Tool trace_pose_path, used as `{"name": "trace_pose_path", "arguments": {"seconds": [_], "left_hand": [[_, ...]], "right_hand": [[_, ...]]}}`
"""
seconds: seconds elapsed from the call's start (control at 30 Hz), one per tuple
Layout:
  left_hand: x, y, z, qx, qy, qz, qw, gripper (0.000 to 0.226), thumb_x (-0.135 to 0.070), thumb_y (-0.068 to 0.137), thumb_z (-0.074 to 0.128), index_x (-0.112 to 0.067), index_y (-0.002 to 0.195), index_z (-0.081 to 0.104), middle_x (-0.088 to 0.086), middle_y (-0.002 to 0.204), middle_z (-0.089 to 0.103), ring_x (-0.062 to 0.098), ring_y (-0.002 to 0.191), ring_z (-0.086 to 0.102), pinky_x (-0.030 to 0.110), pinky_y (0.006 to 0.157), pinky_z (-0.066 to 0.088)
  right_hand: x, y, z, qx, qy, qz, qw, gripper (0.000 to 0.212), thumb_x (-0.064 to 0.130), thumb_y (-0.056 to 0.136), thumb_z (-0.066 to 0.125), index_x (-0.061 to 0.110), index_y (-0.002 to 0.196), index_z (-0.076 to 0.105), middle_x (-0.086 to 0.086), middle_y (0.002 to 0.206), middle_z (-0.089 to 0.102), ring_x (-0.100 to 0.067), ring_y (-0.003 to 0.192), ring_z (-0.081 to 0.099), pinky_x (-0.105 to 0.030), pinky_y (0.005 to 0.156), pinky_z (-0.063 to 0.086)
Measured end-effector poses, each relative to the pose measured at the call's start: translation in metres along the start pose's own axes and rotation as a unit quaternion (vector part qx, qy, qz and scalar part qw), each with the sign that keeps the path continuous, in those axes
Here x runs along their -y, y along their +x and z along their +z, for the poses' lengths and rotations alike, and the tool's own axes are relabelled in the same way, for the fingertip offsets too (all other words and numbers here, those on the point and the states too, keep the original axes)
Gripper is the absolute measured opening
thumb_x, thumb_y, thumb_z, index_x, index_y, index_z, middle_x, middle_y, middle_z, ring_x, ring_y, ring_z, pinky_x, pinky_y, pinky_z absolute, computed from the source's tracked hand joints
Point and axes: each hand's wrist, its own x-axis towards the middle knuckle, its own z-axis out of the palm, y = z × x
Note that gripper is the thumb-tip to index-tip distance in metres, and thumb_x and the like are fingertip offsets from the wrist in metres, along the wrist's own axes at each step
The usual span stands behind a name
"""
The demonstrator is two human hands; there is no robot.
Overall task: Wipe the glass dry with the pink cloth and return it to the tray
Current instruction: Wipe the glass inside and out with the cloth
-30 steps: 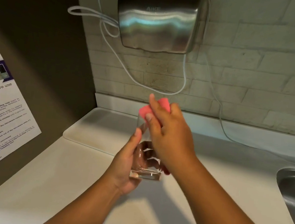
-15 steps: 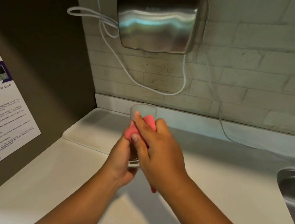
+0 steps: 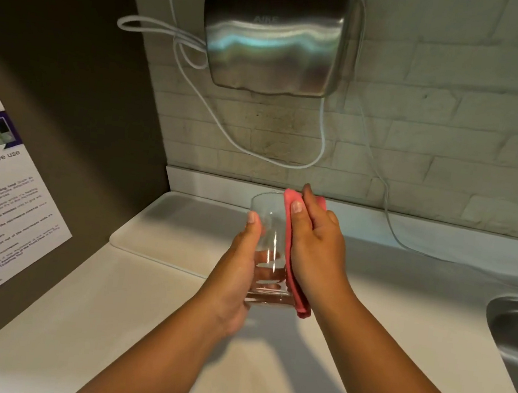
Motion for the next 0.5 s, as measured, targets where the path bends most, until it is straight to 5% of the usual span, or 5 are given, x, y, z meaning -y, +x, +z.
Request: {"name": "trace_pose_path", "arguments": {"seconds": [0.13,0.23,0.3,0.4,0.5], "left_hand": [[0.01,-0.003,0.006,-0.035,-0.004,0.022,0.999,0.079,-0.071,0.066,0.08,-0.031,0.131,0.06,0.002,0.122,0.069,0.022,0.086,0.081,0.049,0.076,0.066],[0.008,-0.002,-0.003,-0.035,-0.183,-0.031,0.982,0.08,-0.058,0.068,0.08,-0.021,0.136,0.061,0.009,0.093,0.062,0.031,0.074,0.07,0.043,0.065,0.063],[0.008,0.002,-0.012,-0.014,-0.235,-0.036,0.971,0.082,-0.062,0.07,0.079,-0.017,0.137,0.064,0.012,0.084,0.064,0.034,0.073,0.067,0.042,0.066,0.063],[0.009,0.008,-0.019,0.028,-0.239,-0.045,0.97,0.077,-0.069,0.079,0.072,-0.018,0.137,0.067,0.016,0.099,0.068,0.036,0.087,0.069,0.043,0.075,0.058],[0.009,0.01,-0.022,0.056,-0.217,-0.058,0.973,0.078,-0.07,0.091,0.06,-0.014,0.144,0.066,0.019,0.135,0.069,0.036,0.125,0.066,0.046,0.097,0.056]], "right_hand": [[0.004,-0.004,-0.001,-0.007,0.106,0.011,0.994,0.048,0.05,0.105,0.047,0.038,0.152,0.047,0.015,0.138,0.048,0.007,0.118,0.051,-0.012,0.098,0.042],[0.009,-0.008,-0.012,-0.009,0.271,0.092,0.958,0.043,0.054,0.101,0.053,0.04,0.141,0.059,0.0,0.129,0.053,-0.031,0.094,0.064,-0.054,0.084,0.059],[0.013,-0.014,-0.018,0.011,0.292,0.084,0.953,0.036,0.055,0.1,0.054,0.049,0.135,0.062,0.003,0.125,0.058,-0.035,0.072,0.068,-0.048,0.062,0.06],[0.017,-0.027,-0.016,0.02,0.176,-0.015,0.984,0.037,0.051,0.102,0.052,0.053,0.14,0.055,0.033,0.13,0.051,-0.009,0.127,0.059,-0.042,0.105,0.051],[0.022,-0.044,-0.008,0.053,-0.014,-0.123,0.991,0.046,0.044,0.104,0.052,0.048,0.15,0.044,0.013,0.123,0.052,0.007,0.115,0.051,-0.011,0.095,0.045]]}}
